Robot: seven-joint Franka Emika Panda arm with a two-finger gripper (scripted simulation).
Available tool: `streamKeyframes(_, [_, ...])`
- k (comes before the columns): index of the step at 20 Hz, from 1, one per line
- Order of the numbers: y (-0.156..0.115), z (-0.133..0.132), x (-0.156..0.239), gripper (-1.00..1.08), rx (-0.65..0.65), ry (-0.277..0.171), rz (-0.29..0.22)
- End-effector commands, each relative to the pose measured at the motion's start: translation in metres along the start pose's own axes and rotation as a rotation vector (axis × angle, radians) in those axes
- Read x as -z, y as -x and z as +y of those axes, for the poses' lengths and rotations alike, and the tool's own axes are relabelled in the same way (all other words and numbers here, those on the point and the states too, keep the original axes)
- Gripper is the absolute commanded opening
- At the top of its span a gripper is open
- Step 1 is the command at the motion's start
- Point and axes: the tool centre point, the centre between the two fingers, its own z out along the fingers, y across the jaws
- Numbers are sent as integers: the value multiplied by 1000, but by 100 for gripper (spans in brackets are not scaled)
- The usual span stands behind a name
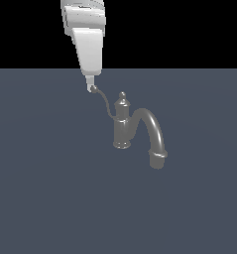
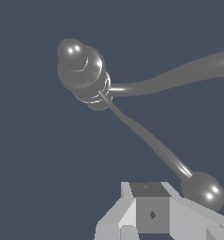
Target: Turn on the faucet by rotating a designated handle.
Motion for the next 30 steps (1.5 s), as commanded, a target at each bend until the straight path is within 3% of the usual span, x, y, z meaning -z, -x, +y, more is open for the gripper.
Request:
streamKeyframes(1, [-14, 11, -1, -100, -13, 6, 1])
streamKeyframes(15, [-57, 60, -1, -100, -11, 13, 0])
streamKeyframes(17, [-48, 52, 1, -100, 4, 5, 2])
streamKeyframes(30, [-123, 57, -1, -100, -6, 11, 1])
